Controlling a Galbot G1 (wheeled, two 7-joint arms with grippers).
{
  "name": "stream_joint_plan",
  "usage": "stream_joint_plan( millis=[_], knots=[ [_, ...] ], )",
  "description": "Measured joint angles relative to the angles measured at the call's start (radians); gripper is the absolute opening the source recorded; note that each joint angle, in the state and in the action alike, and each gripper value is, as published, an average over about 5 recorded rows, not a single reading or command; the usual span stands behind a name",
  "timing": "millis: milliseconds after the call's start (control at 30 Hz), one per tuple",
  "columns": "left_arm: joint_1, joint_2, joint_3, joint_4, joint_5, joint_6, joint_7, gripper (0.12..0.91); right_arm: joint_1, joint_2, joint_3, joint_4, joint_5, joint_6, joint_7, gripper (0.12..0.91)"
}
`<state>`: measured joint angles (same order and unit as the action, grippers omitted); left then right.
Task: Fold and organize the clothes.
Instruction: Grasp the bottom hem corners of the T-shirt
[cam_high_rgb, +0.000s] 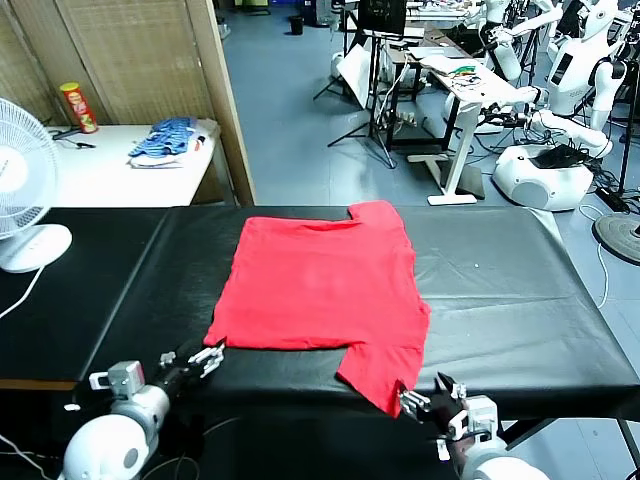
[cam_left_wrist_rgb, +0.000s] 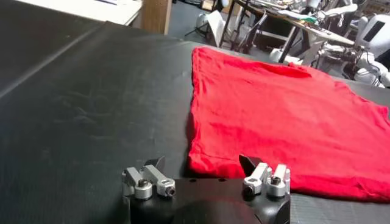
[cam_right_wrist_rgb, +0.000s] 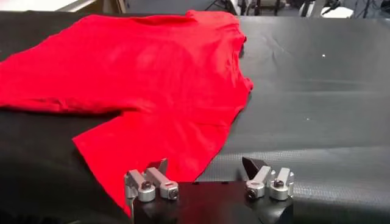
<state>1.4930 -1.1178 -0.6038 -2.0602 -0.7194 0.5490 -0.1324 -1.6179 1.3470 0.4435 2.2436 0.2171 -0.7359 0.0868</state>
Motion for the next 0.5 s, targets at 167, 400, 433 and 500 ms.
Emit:
stream_joint_plan(
  millis=[167,400,433,500],
  knots=[
    [-0.011,-0.002,0.003,0.017,0.007,-0.01,0.005,0.768,0.006,0.008,-0.016,-0.012,-0.015,0.002,0.002,0.499],
    [-0.015,-0.009,0.016,0.037,0.003,-0.026,0.018,0.454,0.0,0.021,-0.025,-0.027,-0.021,0.003,0.018,0.157],
    [-0.013,-0.011,0.019,0.037,0.004,-0.027,0.02,0.404,-0.002,0.022,-0.026,-0.028,-0.021,0.003,0.021,0.131],
    [-0.009,-0.014,0.023,0.034,0.007,-0.03,0.024,0.286,-0.009,0.023,-0.025,-0.024,-0.022,0.004,0.029,0.122]
  ],
)
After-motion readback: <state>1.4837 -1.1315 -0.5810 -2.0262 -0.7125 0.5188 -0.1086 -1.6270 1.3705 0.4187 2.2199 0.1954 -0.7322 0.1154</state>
